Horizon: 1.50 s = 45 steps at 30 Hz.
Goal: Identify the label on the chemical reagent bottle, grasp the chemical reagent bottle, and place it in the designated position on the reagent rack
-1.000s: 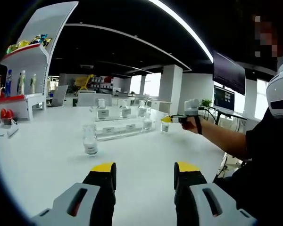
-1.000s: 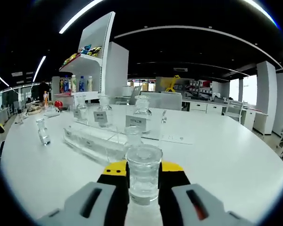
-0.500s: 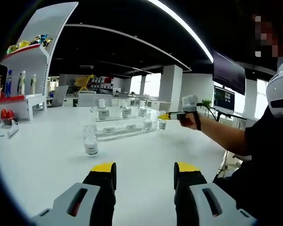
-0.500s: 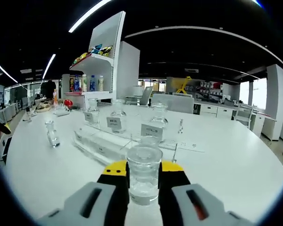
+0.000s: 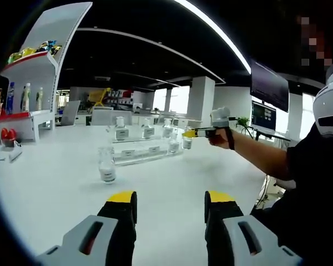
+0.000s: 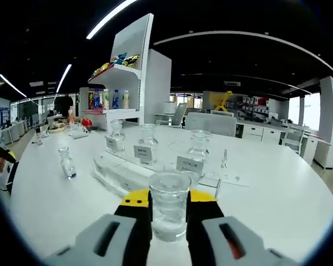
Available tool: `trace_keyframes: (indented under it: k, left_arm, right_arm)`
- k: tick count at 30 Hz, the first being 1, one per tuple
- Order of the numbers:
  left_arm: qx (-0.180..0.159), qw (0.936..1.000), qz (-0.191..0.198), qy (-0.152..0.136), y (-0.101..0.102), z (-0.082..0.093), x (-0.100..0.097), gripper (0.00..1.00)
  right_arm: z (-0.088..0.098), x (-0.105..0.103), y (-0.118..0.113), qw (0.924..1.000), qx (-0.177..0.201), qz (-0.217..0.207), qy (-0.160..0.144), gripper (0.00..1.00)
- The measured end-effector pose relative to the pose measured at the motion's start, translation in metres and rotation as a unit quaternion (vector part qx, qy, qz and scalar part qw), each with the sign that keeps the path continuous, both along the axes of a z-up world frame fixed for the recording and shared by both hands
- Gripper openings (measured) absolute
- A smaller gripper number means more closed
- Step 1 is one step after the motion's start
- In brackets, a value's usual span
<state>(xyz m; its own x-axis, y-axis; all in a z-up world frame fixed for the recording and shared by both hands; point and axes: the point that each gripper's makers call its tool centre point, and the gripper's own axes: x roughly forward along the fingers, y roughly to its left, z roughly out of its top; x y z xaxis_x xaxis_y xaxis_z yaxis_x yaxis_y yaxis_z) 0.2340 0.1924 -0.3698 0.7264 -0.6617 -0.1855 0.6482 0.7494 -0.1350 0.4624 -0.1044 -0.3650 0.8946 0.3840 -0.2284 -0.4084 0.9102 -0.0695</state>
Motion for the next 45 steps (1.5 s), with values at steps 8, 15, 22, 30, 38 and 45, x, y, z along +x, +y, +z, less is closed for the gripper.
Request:
trace_keyframes:
  k: [8, 15, 22, 30, 38, 45]
  left_arm:
    - [0.001, 1.0, 0.003, 0.001, 0.002, 0.0, -0.001, 0.49]
    - [0.001, 1.0, 0.006, 0.002, 0.005, -0.001, -0.001, 0.49]
    - [0.0, 1.0, 0.007, 0.004, 0.006, -0.002, -0.001, 0.49]
    - [0.0, 1.0, 0.008, 0.006, 0.007, -0.004, -0.002, 0.49]
    - [0.001, 0.9999, 0.01, 0.008, 0.009, -0.005, -0.002, 0.49]
    - [0.002, 0.9999, 0.013, 0.009, 0.012, -0.005, -0.002, 0.49]
  right_arm:
    - [0.008, 0.004, 0.017, 0.9998, -0.002, 0.017, -0.004, 0.22]
    - [0.013, 0.007, 0.029, 0.9996, 0.005, 0.028, -0.003, 0.22]
    - [0.016, 0.009, 0.037, 0.9993, 0.006, 0.037, -0.004, 0.22]
    - [0.02, 0.023, 0.041, 0.999, 0.008, 0.043, -0.004, 0.22]
    - [0.022, 0.036, 0.05, 0.9986, 0.009, 0.051, -0.005, 0.22]
    - [0.024, 0.047, 0.061, 0.9981, 0.01, 0.06, -0.005, 0.22]
